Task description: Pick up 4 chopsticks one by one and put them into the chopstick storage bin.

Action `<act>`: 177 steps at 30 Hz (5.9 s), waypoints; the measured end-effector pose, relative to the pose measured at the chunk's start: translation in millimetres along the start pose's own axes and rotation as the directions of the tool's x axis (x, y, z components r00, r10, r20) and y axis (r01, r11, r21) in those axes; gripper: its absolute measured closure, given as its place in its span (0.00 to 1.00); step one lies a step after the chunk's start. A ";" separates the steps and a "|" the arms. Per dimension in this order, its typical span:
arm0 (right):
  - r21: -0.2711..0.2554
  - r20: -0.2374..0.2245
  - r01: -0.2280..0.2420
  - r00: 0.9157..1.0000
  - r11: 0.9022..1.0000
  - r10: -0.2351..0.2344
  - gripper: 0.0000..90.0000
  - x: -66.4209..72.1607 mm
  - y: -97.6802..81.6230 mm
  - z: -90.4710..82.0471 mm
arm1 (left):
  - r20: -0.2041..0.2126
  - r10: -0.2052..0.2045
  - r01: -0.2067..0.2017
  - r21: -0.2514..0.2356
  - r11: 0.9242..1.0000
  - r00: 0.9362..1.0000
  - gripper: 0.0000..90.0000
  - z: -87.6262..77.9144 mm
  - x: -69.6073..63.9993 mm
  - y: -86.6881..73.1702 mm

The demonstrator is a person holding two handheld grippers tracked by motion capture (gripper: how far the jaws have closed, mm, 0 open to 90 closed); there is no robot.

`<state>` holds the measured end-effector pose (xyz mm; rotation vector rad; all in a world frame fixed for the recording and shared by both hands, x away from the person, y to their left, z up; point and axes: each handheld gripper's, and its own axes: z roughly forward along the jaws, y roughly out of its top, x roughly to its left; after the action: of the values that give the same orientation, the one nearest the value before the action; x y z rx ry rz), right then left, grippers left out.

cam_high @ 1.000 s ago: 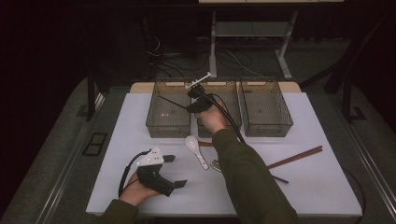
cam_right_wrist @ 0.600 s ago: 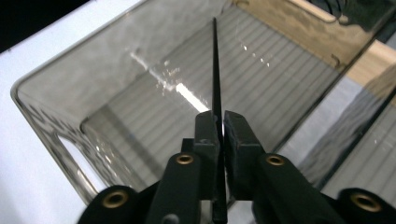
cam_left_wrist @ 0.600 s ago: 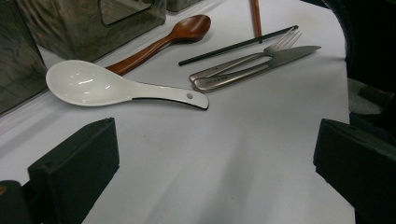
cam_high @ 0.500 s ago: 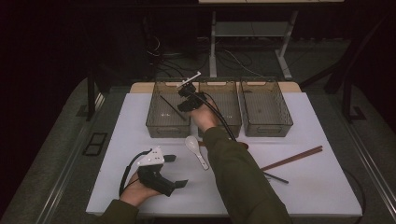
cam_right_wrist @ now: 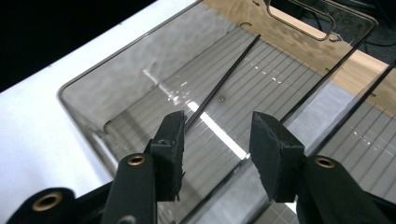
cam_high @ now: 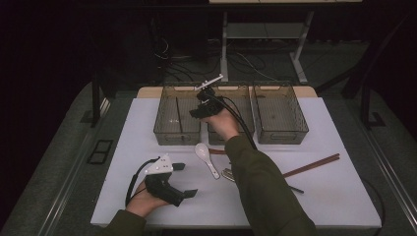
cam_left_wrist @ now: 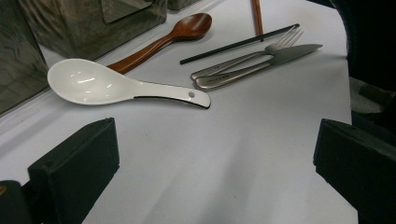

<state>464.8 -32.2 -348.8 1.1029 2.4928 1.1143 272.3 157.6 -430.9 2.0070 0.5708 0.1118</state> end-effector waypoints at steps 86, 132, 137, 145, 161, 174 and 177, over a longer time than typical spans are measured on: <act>-0.037 -0.128 0.033 0.991 0.999 -0.037 0.57 -73.0 -253.7 -186.5 | -0.006 -0.009 0.009 0.015 1.000 1.000 0.00 -0.4 -1.4 -2.6; 0.120 -0.135 0.223 0.969 0.967 -0.207 0.92 -74.5 -298.9 -179.4 | -0.008 -0.007 0.007 0.024 1.000 1.000 0.00 0.5 -2.1 -2.9; 0.106 -0.153 0.222 0.967 0.969 -0.205 0.94 -77.8 -300.3 -179.3 | -0.009 -0.008 0.008 0.022 1.000 1.000 0.00 0.5 -1.6 -2.9; 0.096 -0.167 0.228 0.963 0.969 -0.210 0.94 -80.3 -300.7 -179.0 | -0.011 -0.007 0.007 0.023 1.000 1.000 0.00 0.4 -1.6 -2.9; 0.089 -0.156 0.237 0.963 0.967 -0.222 0.95 -82.6 -297.5 -182.7 | -0.010 -0.004 0.004 0.024 1.000 1.000 0.00 0.2 -1.2 -2.9; 0.008 -0.167 0.199 0.967 0.980 -0.195 0.95 -84.0 -292.4 -193.7 | -0.011 -0.002 0.003 0.027 1.000 1.000 0.00 0.2 -0.9 -3.0; -0.007 -0.171 0.188 0.968 0.982 -0.186 0.95 -84.1 -290.9 -195.8 | -0.011 -0.002 0.003 0.028 1.000 1.000 0.00 0.1 -0.9 -3.0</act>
<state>275.3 -328.7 -427.9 0.7826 2.6682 1.1878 270.5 158.3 -433.4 2.0342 0.5851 0.1138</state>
